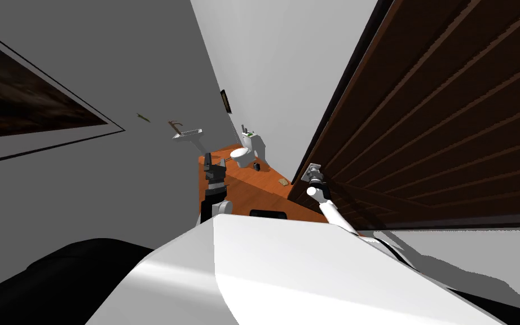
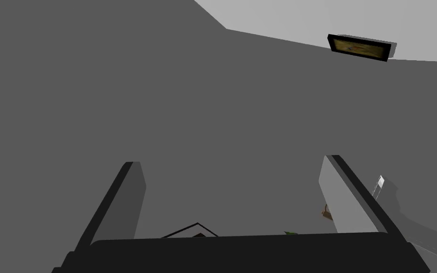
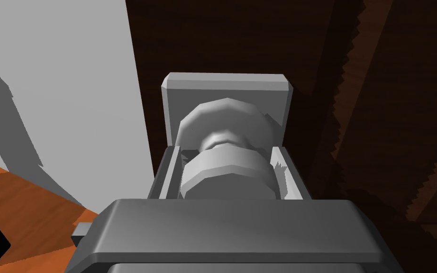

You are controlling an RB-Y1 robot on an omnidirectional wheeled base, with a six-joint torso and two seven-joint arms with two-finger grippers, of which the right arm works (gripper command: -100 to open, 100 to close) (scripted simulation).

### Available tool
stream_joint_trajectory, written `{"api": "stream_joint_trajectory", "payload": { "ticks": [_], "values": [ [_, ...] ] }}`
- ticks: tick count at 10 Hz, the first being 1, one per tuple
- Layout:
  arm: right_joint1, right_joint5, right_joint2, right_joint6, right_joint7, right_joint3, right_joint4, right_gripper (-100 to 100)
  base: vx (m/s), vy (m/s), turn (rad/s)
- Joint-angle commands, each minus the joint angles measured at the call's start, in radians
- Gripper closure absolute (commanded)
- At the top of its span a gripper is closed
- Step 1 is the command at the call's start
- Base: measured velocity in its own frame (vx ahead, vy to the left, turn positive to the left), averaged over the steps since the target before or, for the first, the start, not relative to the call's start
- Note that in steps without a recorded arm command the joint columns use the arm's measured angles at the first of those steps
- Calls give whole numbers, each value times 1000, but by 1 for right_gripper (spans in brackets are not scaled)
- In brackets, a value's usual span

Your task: Pull the door open

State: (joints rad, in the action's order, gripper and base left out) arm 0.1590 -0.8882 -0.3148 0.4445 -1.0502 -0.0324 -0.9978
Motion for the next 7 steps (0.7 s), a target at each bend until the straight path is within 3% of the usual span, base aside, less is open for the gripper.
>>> {"api": "stream_joint_trajectory", "payload": {
  "ticks": [1, 2, 3, 4, 7],
  "values": [
    [-4, 2, -14, -3, -26, 20, -9, 100, -198, -70, 131],
    [-10, 2, -23, -6, -41, 31, -14, 100, -223, -86, 139],
    [-5, 2, -17, -4, -31, 24, -7, 100, -100, -36, 56],
    [-15, 3, -26, -7, -47, 46, -19, 100, -139, 7, 129],
    [-26, 5, -40, -9, -65, 70, -35, 100, -216, -18, 95]
  ]
}}
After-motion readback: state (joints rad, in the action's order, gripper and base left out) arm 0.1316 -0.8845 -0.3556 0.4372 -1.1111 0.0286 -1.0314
